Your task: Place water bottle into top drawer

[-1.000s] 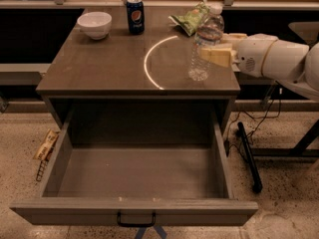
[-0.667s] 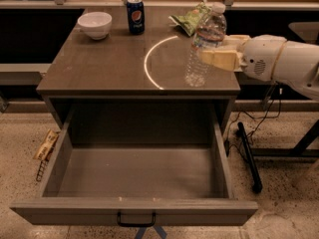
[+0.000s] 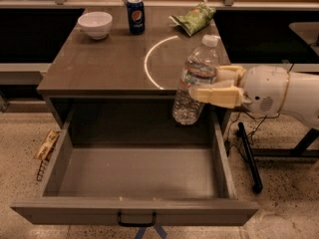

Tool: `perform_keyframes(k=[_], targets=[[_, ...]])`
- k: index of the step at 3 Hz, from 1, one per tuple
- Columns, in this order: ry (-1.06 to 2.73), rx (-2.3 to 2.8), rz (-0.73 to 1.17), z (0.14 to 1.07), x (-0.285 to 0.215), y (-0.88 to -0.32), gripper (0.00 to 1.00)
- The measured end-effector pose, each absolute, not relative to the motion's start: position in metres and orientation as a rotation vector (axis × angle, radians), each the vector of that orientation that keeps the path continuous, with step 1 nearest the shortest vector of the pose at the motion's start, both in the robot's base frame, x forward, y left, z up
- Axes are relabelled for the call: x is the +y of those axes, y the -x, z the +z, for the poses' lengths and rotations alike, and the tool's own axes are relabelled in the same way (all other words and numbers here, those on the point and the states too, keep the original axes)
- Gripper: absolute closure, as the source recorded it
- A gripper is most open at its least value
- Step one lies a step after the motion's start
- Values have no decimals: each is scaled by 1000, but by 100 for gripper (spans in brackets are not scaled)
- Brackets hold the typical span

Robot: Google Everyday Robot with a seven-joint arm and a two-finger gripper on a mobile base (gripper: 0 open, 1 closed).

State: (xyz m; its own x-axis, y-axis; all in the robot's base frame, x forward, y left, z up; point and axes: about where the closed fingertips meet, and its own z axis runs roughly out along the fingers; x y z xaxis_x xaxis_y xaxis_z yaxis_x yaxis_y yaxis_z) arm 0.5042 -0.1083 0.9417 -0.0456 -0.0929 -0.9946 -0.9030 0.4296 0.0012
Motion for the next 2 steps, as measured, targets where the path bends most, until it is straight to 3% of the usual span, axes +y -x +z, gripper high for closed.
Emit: perform_keyframes(k=[2], targets=[[1045, 1482, 765, 865, -83, -464, 100]])
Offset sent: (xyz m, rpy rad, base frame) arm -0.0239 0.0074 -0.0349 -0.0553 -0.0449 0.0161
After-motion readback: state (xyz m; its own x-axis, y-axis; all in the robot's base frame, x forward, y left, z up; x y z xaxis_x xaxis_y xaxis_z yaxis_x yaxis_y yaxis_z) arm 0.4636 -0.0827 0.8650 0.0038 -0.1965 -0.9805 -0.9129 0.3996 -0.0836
